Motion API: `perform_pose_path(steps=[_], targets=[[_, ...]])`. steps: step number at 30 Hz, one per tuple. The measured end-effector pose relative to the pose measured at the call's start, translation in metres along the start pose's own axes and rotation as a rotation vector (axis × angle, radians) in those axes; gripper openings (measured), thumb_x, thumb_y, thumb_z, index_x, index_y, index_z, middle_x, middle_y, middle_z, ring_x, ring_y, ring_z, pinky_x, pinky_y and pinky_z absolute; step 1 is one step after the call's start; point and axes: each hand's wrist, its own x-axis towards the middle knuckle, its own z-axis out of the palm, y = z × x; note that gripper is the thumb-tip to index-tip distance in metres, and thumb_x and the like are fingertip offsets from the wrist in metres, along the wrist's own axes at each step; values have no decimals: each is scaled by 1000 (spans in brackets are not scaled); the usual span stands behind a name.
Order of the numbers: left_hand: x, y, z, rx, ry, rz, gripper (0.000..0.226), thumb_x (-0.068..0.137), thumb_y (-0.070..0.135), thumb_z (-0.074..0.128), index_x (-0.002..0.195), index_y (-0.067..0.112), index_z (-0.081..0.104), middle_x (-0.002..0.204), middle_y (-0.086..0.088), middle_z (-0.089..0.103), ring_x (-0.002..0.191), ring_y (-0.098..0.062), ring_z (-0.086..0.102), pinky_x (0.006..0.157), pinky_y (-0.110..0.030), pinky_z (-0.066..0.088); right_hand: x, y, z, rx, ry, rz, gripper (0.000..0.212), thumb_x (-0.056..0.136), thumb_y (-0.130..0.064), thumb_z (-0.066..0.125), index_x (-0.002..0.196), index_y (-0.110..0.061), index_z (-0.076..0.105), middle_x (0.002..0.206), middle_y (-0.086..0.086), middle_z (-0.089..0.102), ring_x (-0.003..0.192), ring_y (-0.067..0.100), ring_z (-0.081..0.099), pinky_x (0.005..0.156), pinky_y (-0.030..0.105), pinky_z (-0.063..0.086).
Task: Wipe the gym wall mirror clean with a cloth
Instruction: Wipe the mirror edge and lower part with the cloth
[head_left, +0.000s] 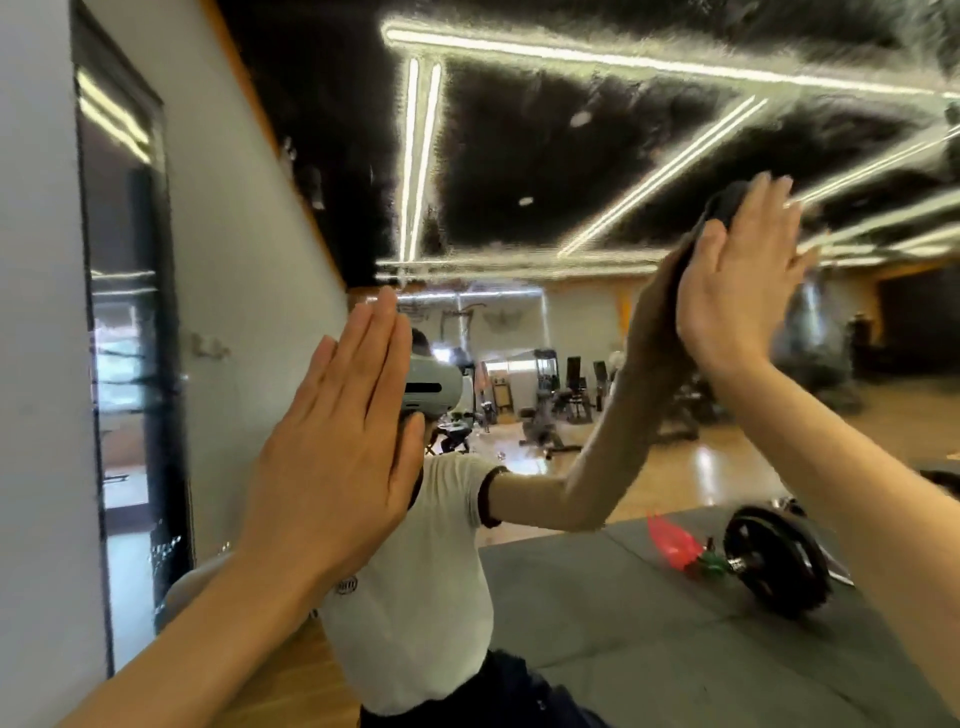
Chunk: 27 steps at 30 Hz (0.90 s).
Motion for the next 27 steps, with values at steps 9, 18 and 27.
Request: perform_pose_path(steps=[9, 18, 27], targets=[[-1, 0, 0, -3, 19, -1, 65, 104, 33, 30, 159, -1, 19, 167, -16, 14, 155, -24, 9, 126, -34, 1, -74, -72, 19, 93, -114, -776, 55, 104, -24, 28, 156, -10, 31, 165, 11, 25, 153, 27, 17, 125, 50, 7], [-1, 0, 2, 15, 5, 0, 65, 105, 33, 26, 160, 1, 14, 169, -15, 8, 156, -27, 9, 126, -36, 2, -63, -15, 3, 17, 21, -71, 58, 104, -21, 26, 159, -5, 17, 167, 14, 13, 154, 31, 12, 124, 50, 7], [0, -1, 1, -7, 12, 8, 65, 103, 29, 27, 159, -1, 16, 168, -16, 9, 156, -26, 8, 126, -33, -1, -101, -34, 13, 68, -107, -690, 55, 106, -27, 26, 158, -9, 24, 166, 11, 20, 154, 25, 14, 126, 46, 7]])
